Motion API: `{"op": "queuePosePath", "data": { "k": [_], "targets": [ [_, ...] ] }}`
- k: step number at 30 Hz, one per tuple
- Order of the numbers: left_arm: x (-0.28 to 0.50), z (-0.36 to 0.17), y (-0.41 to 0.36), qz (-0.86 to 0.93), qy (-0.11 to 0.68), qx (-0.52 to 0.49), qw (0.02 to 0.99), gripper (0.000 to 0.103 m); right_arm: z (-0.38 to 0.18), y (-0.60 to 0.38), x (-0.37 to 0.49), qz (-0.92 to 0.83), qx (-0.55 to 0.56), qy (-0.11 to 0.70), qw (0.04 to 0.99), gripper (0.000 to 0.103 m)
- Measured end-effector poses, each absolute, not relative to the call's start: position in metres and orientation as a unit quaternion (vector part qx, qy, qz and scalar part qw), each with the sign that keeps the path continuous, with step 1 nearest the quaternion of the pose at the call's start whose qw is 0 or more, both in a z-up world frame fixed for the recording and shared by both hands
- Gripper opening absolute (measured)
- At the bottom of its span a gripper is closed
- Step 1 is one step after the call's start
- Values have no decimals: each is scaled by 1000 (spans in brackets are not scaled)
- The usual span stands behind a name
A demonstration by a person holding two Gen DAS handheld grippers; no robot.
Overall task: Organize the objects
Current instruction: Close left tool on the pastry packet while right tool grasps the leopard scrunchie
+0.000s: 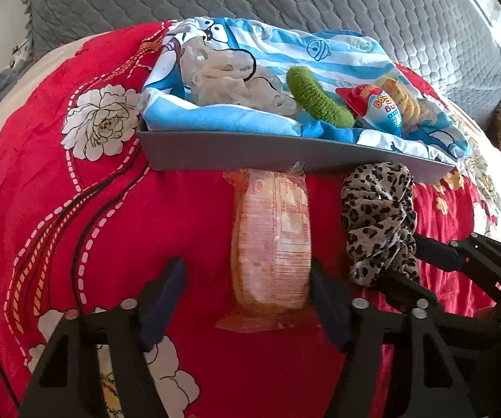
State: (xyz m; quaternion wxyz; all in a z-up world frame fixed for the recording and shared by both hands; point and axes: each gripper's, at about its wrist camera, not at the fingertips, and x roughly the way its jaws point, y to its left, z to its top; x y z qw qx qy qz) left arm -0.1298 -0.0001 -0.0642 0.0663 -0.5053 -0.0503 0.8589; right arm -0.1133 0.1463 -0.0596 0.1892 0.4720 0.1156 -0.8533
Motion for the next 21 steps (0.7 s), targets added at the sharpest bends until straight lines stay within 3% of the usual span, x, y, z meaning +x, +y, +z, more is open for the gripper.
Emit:
{"op": "queuePosePath", "data": {
  "k": [4, 9, 21],
  "targets": [
    [-130, -64, 0, 859, -54, -505, 72, 61, -59, 148, -114, -853, 474, 110, 190, 38],
    [-128, -62, 3, 860, -48, -502, 83, 44, -58, 149, -113, -853, 475, 105, 190, 38],
    [-124, -56, 3, 860, -51, -500, 93, 43, -53, 154, -111, -853, 477, 97, 189, 28]
  ]
}}
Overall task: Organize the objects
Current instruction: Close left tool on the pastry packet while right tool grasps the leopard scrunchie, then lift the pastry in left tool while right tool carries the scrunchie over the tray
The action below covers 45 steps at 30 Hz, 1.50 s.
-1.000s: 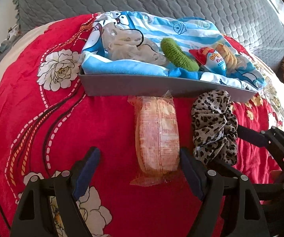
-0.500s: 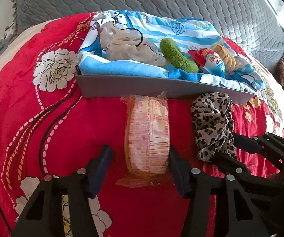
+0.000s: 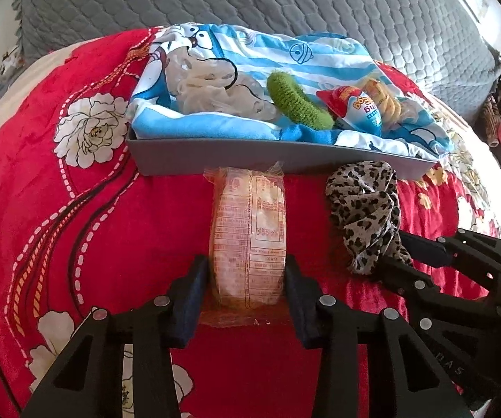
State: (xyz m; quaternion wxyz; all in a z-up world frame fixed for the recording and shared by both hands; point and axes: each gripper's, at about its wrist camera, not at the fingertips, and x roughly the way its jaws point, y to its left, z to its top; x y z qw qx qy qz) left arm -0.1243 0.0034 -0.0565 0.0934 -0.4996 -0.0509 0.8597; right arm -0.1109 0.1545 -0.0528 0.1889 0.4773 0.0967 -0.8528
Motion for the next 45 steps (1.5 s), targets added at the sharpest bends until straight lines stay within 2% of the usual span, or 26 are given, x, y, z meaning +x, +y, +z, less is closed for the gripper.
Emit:
{"op": "queuePosePath", "data": {
  "k": [45],
  "targets": [
    [-101, 20, 16, 889, -21, -451, 83, 43, 34, 182, -93, -892, 408, 67, 181, 26]
  ]
}}
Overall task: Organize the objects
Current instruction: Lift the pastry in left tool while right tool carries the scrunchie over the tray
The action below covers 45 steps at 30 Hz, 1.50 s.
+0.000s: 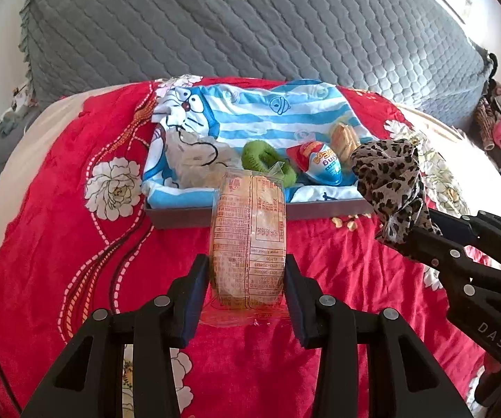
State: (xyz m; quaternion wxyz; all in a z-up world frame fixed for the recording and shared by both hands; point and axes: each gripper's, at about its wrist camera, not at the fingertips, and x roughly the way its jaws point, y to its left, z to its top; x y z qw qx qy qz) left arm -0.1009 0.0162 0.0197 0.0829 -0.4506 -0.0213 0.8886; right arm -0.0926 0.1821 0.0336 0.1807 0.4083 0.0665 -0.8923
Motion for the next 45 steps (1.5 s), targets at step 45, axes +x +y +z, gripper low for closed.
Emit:
{"op": "queuePosePath", "data": {
  "k": [45],
  "targets": [
    [-97, 113, 37, 917, 17, -390, 85, 43, 129, 187, -82, -924, 328, 52, 189, 26]
  ]
}}
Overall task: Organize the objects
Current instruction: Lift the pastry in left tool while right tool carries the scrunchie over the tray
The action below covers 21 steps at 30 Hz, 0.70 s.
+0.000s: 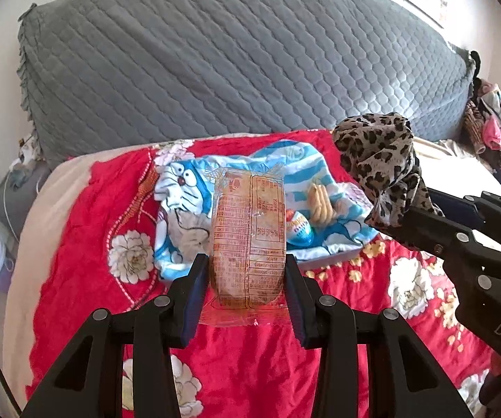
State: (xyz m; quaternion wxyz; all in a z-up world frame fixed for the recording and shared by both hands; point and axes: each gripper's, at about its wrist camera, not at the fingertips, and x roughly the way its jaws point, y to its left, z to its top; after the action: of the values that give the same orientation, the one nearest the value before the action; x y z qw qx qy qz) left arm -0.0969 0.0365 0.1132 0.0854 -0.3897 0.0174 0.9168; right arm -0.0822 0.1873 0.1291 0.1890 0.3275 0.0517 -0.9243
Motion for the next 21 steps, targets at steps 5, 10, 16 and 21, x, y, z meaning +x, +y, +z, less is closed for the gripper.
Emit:
{"op": "queuePosePath", "data": {
  "k": [5, 10, 16, 21],
  "targets": [
    [-103, 117, 35, 918, 16, -386, 85, 43, 133, 187, -88, -925, 323, 48, 191, 26],
    [-110, 116, 35, 919, 17, -385, 82, 43, 135, 187, -97, -927, 320, 47, 191, 26],
    [-123, 112, 36, 917, 18, -392, 78, 43, 136, 187, -109, -927, 319, 44, 193, 26],
    [-136, 111, 36, 917, 12, -392, 74, 43, 135, 187, -123, -927, 317, 47, 193, 26]
  ]
}}
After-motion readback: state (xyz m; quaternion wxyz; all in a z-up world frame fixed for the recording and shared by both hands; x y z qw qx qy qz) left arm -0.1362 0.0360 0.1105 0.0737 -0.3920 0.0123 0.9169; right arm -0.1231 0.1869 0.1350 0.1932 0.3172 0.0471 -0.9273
